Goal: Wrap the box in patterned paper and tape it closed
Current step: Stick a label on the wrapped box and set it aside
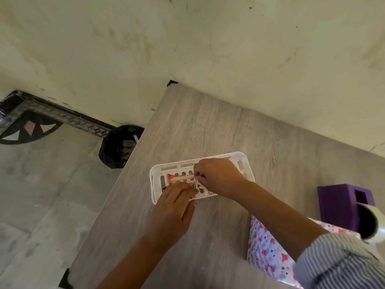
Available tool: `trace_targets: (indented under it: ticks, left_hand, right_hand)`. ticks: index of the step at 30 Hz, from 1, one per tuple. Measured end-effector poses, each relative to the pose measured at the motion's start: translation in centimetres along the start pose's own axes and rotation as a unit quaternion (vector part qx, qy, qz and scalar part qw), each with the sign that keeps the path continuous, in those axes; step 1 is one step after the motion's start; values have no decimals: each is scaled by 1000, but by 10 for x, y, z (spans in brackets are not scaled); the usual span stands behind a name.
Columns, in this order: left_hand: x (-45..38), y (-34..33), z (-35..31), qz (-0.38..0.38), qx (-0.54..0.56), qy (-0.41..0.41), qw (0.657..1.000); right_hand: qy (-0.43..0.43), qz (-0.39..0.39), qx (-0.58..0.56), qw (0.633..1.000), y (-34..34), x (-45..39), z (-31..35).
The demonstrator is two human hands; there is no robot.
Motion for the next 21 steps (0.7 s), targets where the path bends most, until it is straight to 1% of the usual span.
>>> trace_targets:
  ticks: [2,4,6,8,10,12,14,17,21]
  left_hand:
    - [2,9,4,-32,27,57,998]
    - [7,20,9,-77,99,156,980]
    - [10,22,7,-116,210,250,938]
    - [7,13,-6,-112,325,297,891]
    - [2,4,-32,-93,411,294,858]
    - [2,-3,-58,-83,464,291,832]
    - [6,-8,-79,-77,493,296,815]
    - [15,-16,-104,-57,514,297,803]
    - [27,-23,-125,-30,518,297,802]
  right_hand:
    - [-31,-53,-70,996,21,25,-9]
    - [-75,-112,-166,977,38,57,-22]
    - [-113,-152,-256,948,43,90,-33]
    - [-131,-183,-316,921,41,116,-38]
    - [-133,-219,-337,906,38,142,-41]
    - [-124,-235,-330,906,35,164,-39]
    - [-106,-242,-323,909,33,183,-37]
    - [-107,-256,-342,898,28,207,-41]
    - [-117,-247,-383,882,20,229,-50]
Point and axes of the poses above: each hand's wrist, its own x-axis away from the middle knuckle, its own y-axis out of the back of the hand, z = x × y, the point moved 10 cm from there along -x, towards the middle knuckle, and after that the axes turned 7 degrees about -y, right-handed, at the moved point
